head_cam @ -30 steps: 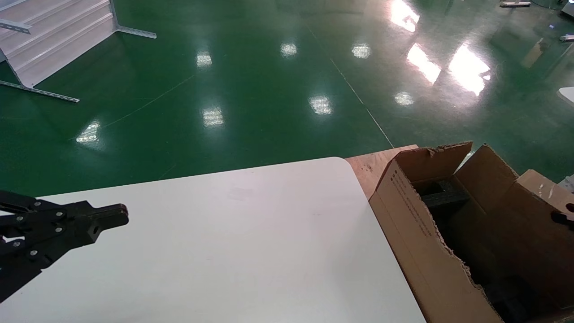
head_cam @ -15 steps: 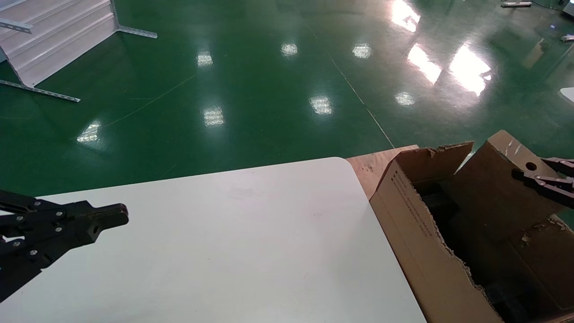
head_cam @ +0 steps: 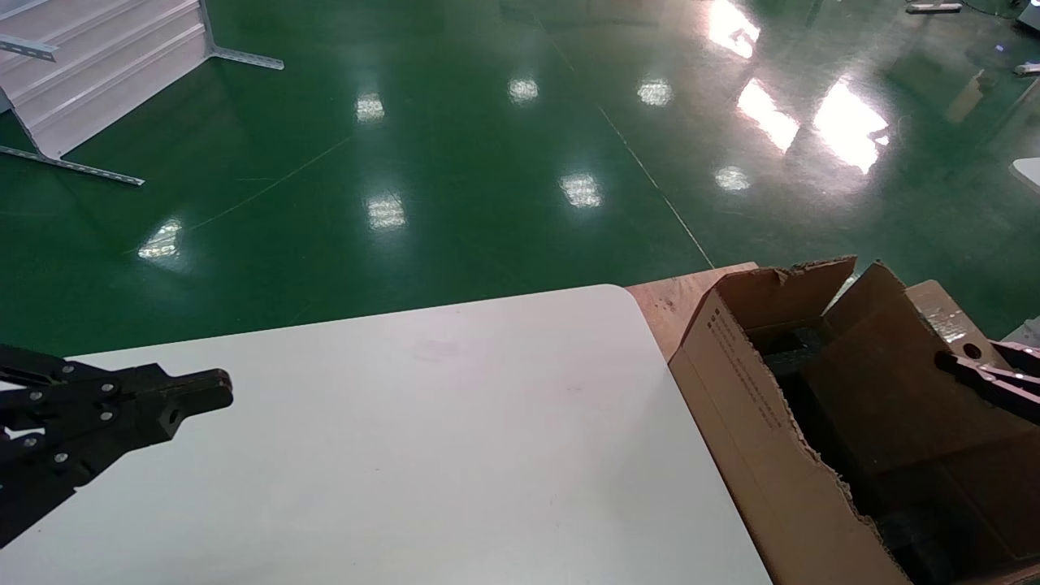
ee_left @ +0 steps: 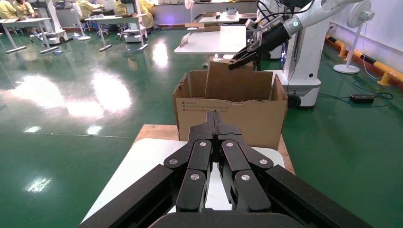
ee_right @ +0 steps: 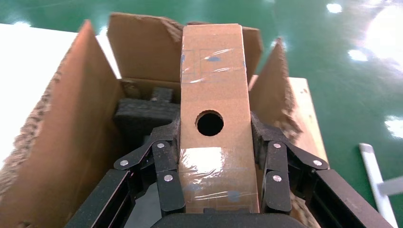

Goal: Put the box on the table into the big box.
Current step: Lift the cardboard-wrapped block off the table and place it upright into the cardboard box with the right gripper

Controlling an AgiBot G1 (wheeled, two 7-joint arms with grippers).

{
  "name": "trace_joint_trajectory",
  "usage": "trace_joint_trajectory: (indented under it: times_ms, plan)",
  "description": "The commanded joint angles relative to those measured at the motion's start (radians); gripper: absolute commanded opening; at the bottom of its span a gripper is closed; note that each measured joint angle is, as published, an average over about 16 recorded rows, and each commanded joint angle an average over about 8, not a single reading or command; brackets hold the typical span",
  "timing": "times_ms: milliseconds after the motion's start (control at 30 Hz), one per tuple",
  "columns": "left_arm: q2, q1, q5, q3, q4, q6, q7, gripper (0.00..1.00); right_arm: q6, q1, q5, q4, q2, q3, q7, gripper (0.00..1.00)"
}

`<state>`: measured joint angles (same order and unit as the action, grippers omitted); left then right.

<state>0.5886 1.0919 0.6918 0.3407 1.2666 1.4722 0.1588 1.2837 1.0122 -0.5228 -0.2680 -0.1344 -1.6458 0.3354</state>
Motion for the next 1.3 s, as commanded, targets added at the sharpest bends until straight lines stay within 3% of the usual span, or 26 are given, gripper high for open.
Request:
trace_joint_trajectory:
  times_ms: [33,300,633,967,1300]
  plan:
    - [0.000,0.000,0.000,0.000,0.000,0.000,0.000,0.00,-0.013,-0.056,-0.067,0.002,-0.001,0.000,0.003,0.00]
    - [0.000,0.000,0.000,0.000,0.000,0.000,0.000,0.00,0.070,-0.233,-0.345,0.026,-0.021,0.052,0.084,0.00]
    - [0.000,0.000,0.000,0.000,0.000,0.000,0.000,0.00,0.213,-0.568,-0.685,0.099,-0.083,0.120,0.143,0.00]
    - [0.000,0.000,0.000,0.000,0.000,0.000,0.000,0.00,0.243,-0.756,-0.822,0.169,-0.112,0.162,0.134,0.00]
    - [0.000,0.000,0.000,0.001,0.000,0.000,0.000,0.00,0.229,-0.830,-0.866,0.209,-0.139,0.181,0.124,0.00]
